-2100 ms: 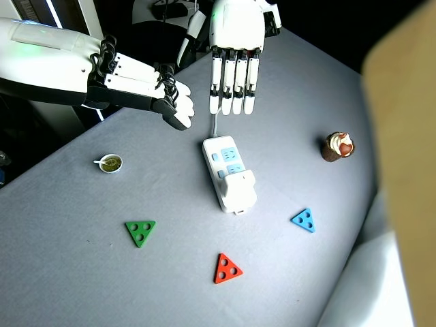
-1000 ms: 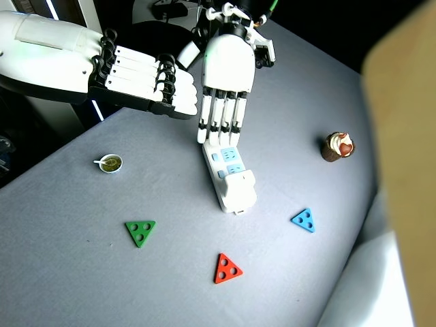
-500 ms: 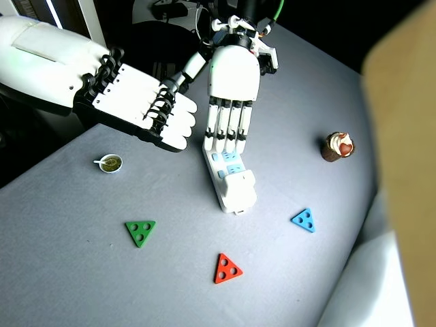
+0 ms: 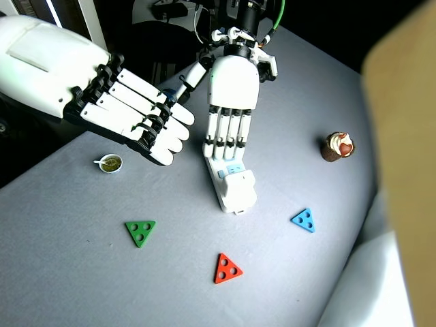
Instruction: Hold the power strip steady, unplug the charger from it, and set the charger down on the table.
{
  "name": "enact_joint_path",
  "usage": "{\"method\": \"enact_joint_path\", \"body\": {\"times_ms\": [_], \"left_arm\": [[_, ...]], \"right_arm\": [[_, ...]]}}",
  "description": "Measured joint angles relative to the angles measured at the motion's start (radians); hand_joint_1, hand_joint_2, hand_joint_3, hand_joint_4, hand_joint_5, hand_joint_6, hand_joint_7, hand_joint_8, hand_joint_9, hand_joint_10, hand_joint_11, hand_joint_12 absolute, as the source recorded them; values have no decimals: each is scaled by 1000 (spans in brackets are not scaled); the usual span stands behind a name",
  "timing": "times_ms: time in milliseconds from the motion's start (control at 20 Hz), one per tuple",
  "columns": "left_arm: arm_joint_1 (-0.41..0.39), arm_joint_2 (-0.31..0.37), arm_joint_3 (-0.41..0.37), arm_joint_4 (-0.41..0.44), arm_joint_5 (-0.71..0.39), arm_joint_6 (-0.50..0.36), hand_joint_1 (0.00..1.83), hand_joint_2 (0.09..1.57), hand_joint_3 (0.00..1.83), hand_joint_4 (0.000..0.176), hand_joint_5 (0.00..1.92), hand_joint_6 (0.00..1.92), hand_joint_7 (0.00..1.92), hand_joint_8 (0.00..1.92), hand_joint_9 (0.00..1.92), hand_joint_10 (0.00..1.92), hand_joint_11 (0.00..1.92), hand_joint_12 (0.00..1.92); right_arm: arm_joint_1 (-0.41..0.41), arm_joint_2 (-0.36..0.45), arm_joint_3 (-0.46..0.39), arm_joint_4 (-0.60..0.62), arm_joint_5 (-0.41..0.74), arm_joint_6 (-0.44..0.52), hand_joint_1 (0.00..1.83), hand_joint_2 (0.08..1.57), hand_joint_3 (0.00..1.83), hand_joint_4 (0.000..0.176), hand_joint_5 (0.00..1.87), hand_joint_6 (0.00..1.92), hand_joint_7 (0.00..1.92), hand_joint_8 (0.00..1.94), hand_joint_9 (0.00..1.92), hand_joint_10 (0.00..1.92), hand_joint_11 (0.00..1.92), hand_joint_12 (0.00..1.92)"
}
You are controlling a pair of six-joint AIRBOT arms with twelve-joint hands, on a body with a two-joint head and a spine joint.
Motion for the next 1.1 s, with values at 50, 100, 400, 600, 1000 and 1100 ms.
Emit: {"method": "enact_joint_path", "body": {"times_ms": [50,100,400,600,1000,1100], "left_arm": [[2,-4,2,0,-8,0,25,1062,1,0,156,4,167,1,132,0,34,244],[9,-9,4,0,-16,0,26,1062,1,0,154,3,170,2,136,3,38,246],[27,-20,11,-14,-43,0,34,1064,1,0,158,1,181,2,157,4,47,250],[32,-19,11,-22,-48,0,51,1058,0,0,186,7,217,9,190,9,66,259],[46,-18,11,-48,-54,0,53,1049,0,0,164,0,197,0,171,0,37,248],[47,-18,11,-48,-53,0,56,1052,0,0,178,6,207,5,188,8,58,257]], "right_arm": [[-7,-21,0,31,36,0,1094,1011,0,0,128,4,134,4,147,5,0,477],[-7,-43,0,63,71,-2,1110,1015,1,0,130,3,133,2,147,3,0,441],[-20,-211,57,230,284,36,1112,1012,0,0,173,4,156,4,163,5,0,521],[-19,-307,131,278,300,67,1111,1018,2,0,179,2,150,1,162,1,0,523],[2,-512,326,334,312,76,1101,1028,0,0,163,2,147,2,169,3,0,547],[10,-552,370,332,315,89,1104,1023,0,0,158,2,137,1,158,1,0,528]]}}
